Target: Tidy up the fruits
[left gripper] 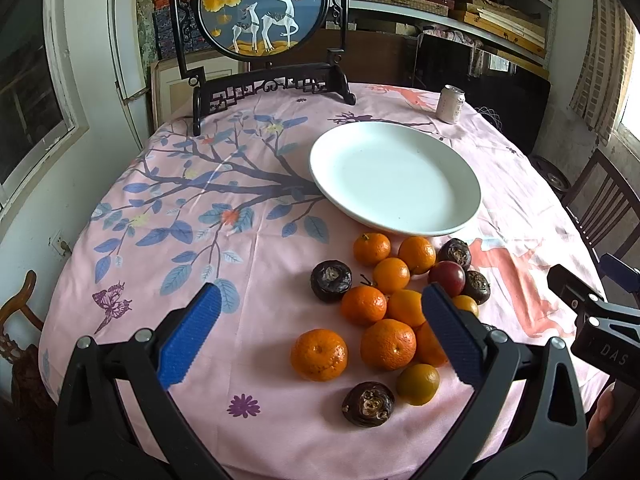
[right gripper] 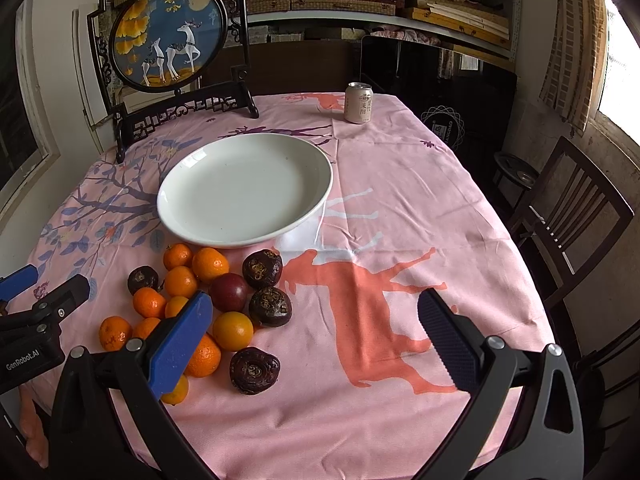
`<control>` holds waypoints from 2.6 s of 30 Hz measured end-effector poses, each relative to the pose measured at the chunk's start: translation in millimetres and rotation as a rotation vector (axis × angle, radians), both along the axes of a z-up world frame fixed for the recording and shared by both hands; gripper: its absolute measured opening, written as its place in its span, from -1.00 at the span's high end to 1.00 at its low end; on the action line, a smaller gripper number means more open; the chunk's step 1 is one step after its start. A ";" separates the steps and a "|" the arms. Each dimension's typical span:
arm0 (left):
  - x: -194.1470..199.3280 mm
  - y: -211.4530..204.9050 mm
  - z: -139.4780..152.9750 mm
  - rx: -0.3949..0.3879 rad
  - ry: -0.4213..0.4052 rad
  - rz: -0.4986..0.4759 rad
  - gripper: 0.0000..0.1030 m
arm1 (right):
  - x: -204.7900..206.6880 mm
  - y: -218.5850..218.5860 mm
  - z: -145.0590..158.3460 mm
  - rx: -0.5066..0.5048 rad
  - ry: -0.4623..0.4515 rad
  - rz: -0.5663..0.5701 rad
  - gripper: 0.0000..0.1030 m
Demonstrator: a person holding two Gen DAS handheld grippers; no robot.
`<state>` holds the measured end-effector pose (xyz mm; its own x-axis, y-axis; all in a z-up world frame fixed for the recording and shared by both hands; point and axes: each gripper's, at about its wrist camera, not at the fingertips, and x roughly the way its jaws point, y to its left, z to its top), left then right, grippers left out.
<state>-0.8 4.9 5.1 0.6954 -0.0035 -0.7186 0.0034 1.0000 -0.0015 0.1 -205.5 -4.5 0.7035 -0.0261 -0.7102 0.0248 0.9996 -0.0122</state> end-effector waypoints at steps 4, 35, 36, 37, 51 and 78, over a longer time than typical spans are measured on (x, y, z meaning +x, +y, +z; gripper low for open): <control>0.1 0.9 0.4 -0.001 0.000 0.001 -0.96 | -0.2 -0.1 0.3 0.001 0.000 0.000 -0.97; -0.6 1.2 0.4 0.000 -0.003 0.002 -0.96 | -0.9 -0.1 -0.2 0.003 -0.001 0.001 -0.97; -0.5 0.3 -0.1 -0.001 -0.003 0.003 -0.96 | -0.7 -0.1 -0.3 0.003 -0.001 0.000 -0.97; -0.5 0.4 -0.1 -0.001 -0.003 0.003 -0.96 | -0.6 0.0 -0.3 0.003 -0.001 0.000 -0.97; -0.5 0.5 -0.4 -0.001 -0.003 0.003 -0.96 | -0.4 -0.3 -1.8 0.003 -0.001 0.000 -0.97; -46.3 31.6 -47.8 0.040 0.060 0.004 -0.96 | -28.3 5.0 -57.5 0.066 0.107 0.226 -0.97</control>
